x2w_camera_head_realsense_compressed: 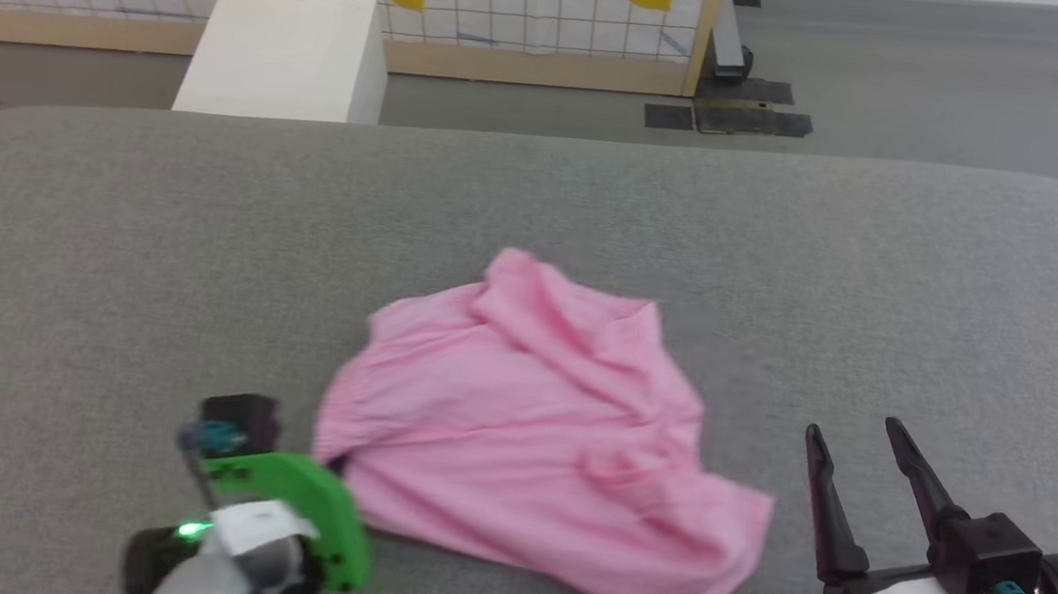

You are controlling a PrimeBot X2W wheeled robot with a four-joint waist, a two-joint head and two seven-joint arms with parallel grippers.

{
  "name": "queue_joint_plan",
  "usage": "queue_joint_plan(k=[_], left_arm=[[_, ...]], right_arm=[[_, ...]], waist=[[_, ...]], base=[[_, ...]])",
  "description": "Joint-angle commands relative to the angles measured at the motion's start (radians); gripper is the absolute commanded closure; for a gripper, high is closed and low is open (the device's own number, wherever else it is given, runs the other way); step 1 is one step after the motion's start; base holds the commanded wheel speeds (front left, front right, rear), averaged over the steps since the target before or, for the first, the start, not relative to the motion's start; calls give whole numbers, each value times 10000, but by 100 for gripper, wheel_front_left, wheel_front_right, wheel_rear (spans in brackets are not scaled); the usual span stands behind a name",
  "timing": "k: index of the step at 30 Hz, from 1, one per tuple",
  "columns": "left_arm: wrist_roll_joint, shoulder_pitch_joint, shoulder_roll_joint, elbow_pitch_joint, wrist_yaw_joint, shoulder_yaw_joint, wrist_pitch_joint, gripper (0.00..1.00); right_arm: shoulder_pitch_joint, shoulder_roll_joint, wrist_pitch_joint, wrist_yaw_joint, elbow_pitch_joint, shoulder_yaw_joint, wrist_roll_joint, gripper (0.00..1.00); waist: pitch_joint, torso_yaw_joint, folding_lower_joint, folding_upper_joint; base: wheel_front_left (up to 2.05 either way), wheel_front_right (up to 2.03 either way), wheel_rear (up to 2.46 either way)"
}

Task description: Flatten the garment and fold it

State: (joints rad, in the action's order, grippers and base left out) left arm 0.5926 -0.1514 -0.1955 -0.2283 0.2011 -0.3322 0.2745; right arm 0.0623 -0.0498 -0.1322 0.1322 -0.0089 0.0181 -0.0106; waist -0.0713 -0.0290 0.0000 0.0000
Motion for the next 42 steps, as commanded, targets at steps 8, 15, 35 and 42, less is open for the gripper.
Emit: queue_joint_plan(k=[8, 15, 35, 42], left_arm=[[499, 1033, -581, 929, 572, 882, 126, 0], [712, 1316, -18, 1100, 103, 1382, -2005, 0], [-1382, 595, 1246, 1281, -1693, 2238, -5360, 0], [-1603, 657, 1415, 1214, -1896, 2544, -5361, 0]], right_arm=[[-11, -5, 389, -15, 121, 307, 26, 0], [-365, -258, 1264, -15, 131, 1731, 334, 0], [-2886, -1650, 6943, -15, 1526, 4951, -994, 100], [-2697, -1170, 6390, -15, 1035, 3560, -827, 100]], waist=[[80, 368, 0, 0], [-41, 597, 0, 0], [-844, 1870, 0, 0], [-806, 1815, 0, 0]], base=[[0, 0, 0], [0, 0, 0], [0, 0, 0], [0, 0, 0]])
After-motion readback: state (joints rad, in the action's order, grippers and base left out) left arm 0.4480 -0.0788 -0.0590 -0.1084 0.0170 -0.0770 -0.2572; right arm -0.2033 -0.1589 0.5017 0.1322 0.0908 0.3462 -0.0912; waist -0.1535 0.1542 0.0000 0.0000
